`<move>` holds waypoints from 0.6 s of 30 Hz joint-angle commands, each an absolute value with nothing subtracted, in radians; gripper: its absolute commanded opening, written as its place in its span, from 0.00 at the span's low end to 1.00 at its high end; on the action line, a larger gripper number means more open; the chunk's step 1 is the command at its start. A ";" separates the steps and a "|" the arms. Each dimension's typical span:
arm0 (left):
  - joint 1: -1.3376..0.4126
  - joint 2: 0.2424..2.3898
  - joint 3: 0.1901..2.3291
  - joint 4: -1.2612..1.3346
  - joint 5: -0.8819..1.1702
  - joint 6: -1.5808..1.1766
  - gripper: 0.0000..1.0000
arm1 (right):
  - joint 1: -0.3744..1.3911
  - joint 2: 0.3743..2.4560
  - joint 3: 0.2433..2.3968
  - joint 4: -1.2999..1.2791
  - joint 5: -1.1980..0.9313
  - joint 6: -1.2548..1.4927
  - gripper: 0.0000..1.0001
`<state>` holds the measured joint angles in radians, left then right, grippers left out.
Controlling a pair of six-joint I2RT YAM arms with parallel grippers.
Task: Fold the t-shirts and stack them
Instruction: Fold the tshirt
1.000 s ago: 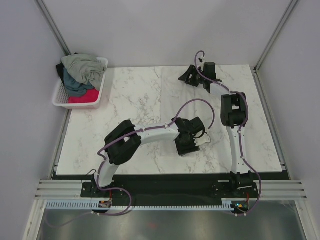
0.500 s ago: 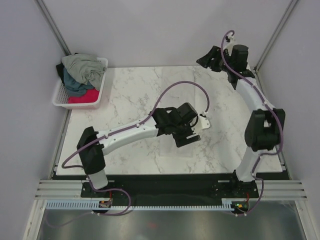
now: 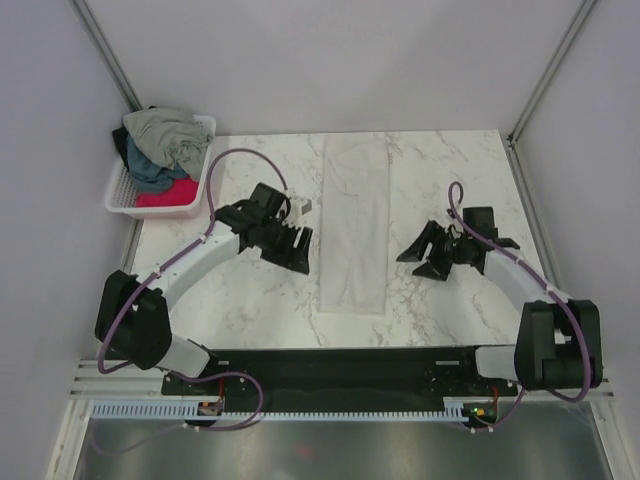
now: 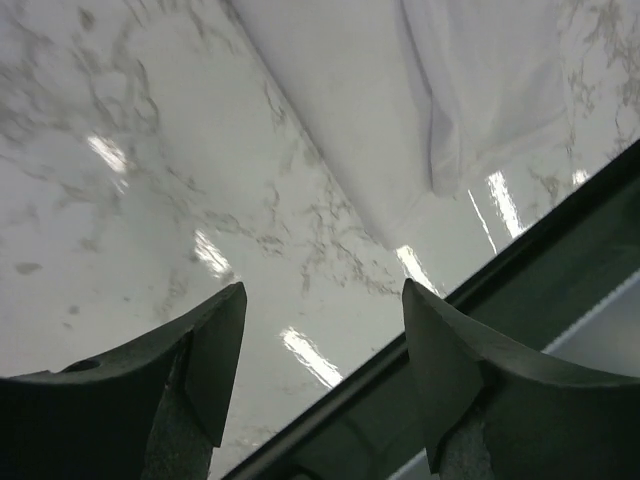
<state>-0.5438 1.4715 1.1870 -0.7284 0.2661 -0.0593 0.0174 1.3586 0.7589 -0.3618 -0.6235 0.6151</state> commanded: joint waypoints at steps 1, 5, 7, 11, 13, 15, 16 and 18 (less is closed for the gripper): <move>-0.511 1.402 1.036 -0.639 0.579 -0.310 0.71 | 0.020 1.224 0.678 -0.451 -0.704 0.659 0.72; -0.439 1.384 0.844 -0.529 0.675 -0.458 0.70 | 0.026 1.158 0.543 -0.465 -0.706 0.696 0.71; -0.413 1.376 0.793 -0.447 0.709 -0.506 0.70 | 0.041 1.160 0.529 -0.468 -0.698 0.706 0.70; -0.394 1.400 0.698 -0.347 0.752 -0.598 0.69 | 0.069 1.231 0.538 -0.460 -0.693 0.719 0.70; -0.393 1.416 0.692 -0.334 0.756 -0.603 0.69 | 0.092 1.264 0.537 -0.453 -0.693 0.721 0.69; -0.391 1.437 0.698 -0.334 0.752 -0.603 0.68 | 0.118 1.307 0.532 -0.428 -0.690 0.730 0.69; -0.391 1.445 0.699 -0.333 0.749 -0.609 0.68 | 0.126 1.322 0.528 -0.417 -0.690 0.741 0.69; -0.391 1.466 0.701 -0.327 0.741 -0.615 0.68 | 0.150 1.350 0.525 -0.381 -0.690 0.758 0.69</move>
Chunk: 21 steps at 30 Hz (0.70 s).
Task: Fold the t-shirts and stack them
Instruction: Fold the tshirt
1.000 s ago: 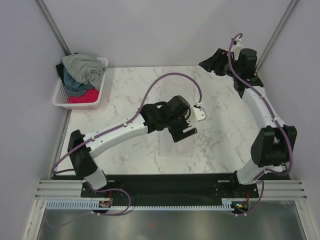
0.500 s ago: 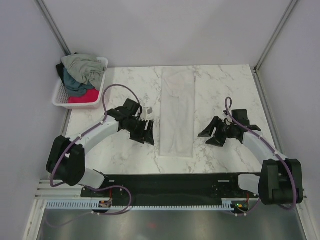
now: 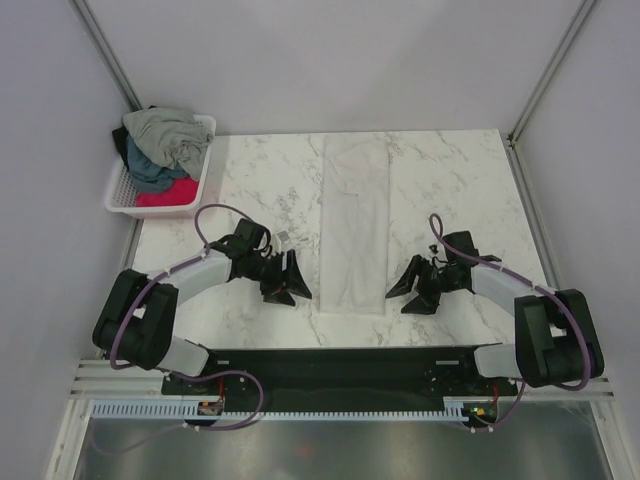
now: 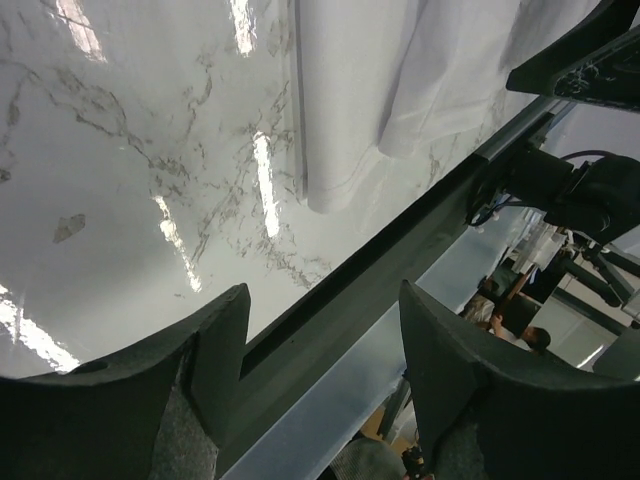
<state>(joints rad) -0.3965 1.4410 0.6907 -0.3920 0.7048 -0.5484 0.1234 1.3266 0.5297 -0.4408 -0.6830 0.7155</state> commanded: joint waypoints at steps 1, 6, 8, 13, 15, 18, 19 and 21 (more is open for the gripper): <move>-0.390 1.476 0.704 -0.325 0.739 -0.618 0.68 | 0.153 1.365 0.519 -0.373 -0.686 0.761 0.68; -0.390 1.535 0.707 -0.287 0.721 -0.637 0.65 | 0.160 1.408 0.517 -0.321 -0.670 0.775 0.67; -0.388 1.551 0.713 -0.285 0.716 -0.637 0.64 | 0.160 1.425 0.522 -0.313 -0.673 0.779 0.67; -0.393 1.606 0.719 -0.264 0.713 -0.647 0.62 | 0.167 1.439 0.511 -0.264 -0.675 0.804 0.63; -0.396 1.617 0.721 -0.262 0.703 -0.653 0.62 | 0.176 1.440 0.509 -0.253 -0.676 0.811 0.62; -0.417 1.631 0.715 -0.249 0.687 -0.660 0.62 | 0.193 1.439 0.506 -0.250 -0.687 0.818 0.60; -0.423 1.631 0.713 -0.242 0.687 -0.666 0.62 | 0.198 1.437 0.503 -0.249 -0.687 0.819 0.60; -0.437 1.637 0.715 -0.233 0.683 -0.669 0.62 | 0.212 1.437 0.500 -0.252 -0.678 0.821 0.61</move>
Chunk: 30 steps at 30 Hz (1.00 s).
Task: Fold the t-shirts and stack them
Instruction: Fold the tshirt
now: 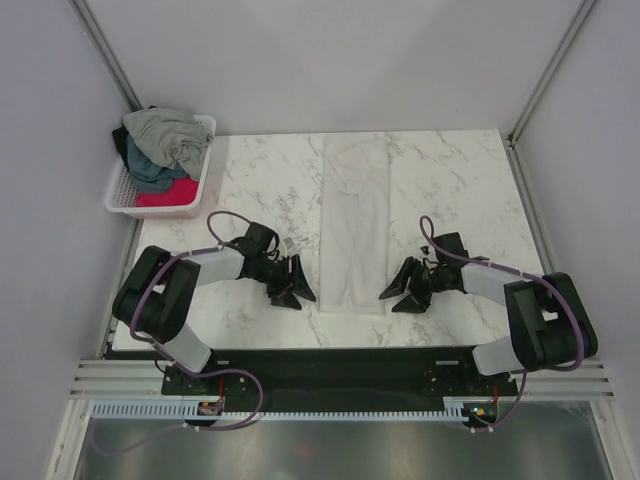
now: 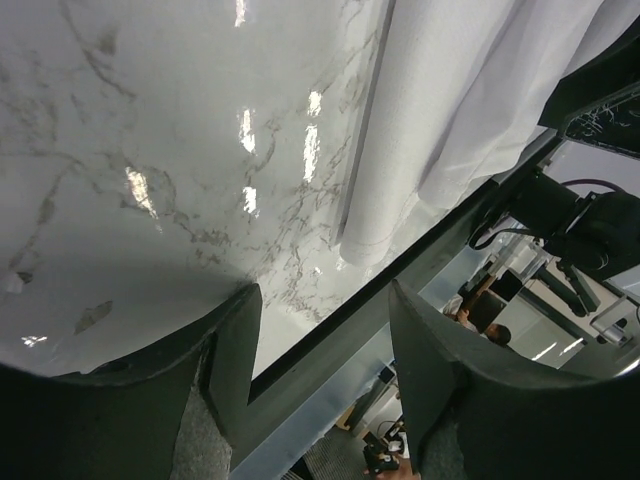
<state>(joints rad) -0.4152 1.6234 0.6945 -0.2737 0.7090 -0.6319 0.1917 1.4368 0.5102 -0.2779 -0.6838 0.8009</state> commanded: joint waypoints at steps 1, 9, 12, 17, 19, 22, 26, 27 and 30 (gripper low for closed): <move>-0.449 1.640 0.718 -0.230 0.683 -0.670 0.62 | 0.212 1.443 0.499 -0.250 -0.677 0.819 0.61; -0.509 1.695 0.758 -0.212 0.676 -0.678 0.62 | 0.235 1.474 0.506 -0.244 -0.663 0.816 0.61; -0.518 1.713 0.769 -0.204 0.676 -0.683 0.61 | 0.236 1.483 0.502 -0.235 -0.661 0.821 0.59; -0.537 1.750 0.790 -0.192 0.683 -0.689 0.58 | 0.238 1.486 0.500 -0.221 -0.666 0.828 0.58; -0.549 1.759 0.799 -0.186 0.690 -0.692 0.53 | 0.238 1.488 0.500 -0.221 -0.669 0.828 0.56; -0.563 1.770 0.801 -0.178 0.696 -0.698 0.46 | 0.239 1.496 0.497 -0.210 -0.673 0.827 0.49; -0.574 1.773 0.802 -0.166 0.706 -0.709 0.37 | 0.250 1.506 0.495 -0.178 -0.689 0.838 0.41; -0.574 1.775 0.799 -0.164 0.707 -0.709 0.37 | 0.256 1.508 0.495 -0.172 -0.692 0.841 0.40; -0.580 1.778 0.799 -0.166 0.709 -0.710 0.36 | 0.271 1.509 0.499 -0.161 -0.695 0.850 0.37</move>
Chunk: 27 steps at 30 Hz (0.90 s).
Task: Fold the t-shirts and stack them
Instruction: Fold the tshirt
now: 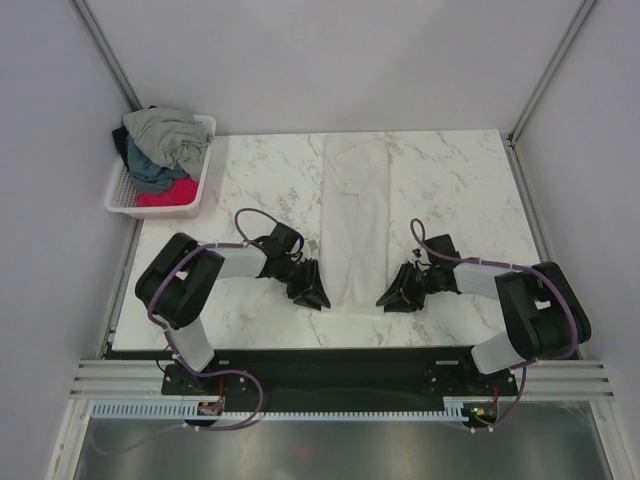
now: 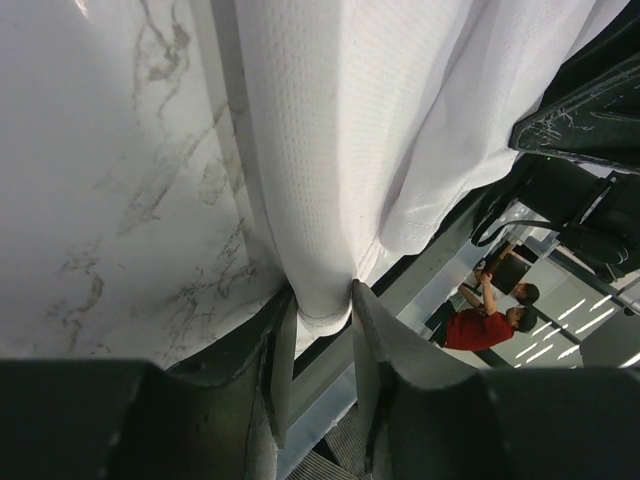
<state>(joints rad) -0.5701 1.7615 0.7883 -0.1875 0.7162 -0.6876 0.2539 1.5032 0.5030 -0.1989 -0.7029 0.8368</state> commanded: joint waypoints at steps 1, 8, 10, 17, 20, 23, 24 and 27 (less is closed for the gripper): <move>-0.581 1.779 0.798 -0.164 0.709 -0.712 0.35 | 0.276 1.509 0.499 -0.161 -0.695 0.853 0.36; -0.588 1.773 0.795 -0.163 0.716 -0.712 0.20 | 0.287 1.493 0.495 -0.175 -0.698 0.845 0.21; -0.588 1.769 0.792 -0.167 0.712 -0.712 0.08 | 0.288 1.477 0.497 -0.184 -0.695 0.842 0.14; -0.588 1.704 0.807 -0.196 0.710 -0.696 0.02 | 0.281 1.402 0.548 -0.293 -0.678 0.770 0.00; -0.583 1.657 0.847 -0.236 0.713 -0.672 0.02 | 0.269 1.367 0.592 -0.342 -0.670 0.732 0.00; -0.563 1.623 0.894 -0.270 0.722 -0.650 0.02 | 0.255 1.359 0.650 -0.385 -0.669 0.695 0.00; -0.548 1.620 0.905 -0.282 0.727 -0.643 0.02 | 0.250 1.361 0.682 -0.391 -0.667 0.689 0.00; -0.509 1.634 0.976 -0.331 0.746 -0.598 0.02 | 0.232 1.405 0.767 -0.397 -0.664 0.670 0.00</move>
<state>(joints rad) -0.5446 1.6512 0.9062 -0.2687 0.7147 -0.6682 0.2478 1.3880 0.6765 -0.3676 -0.6769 0.7086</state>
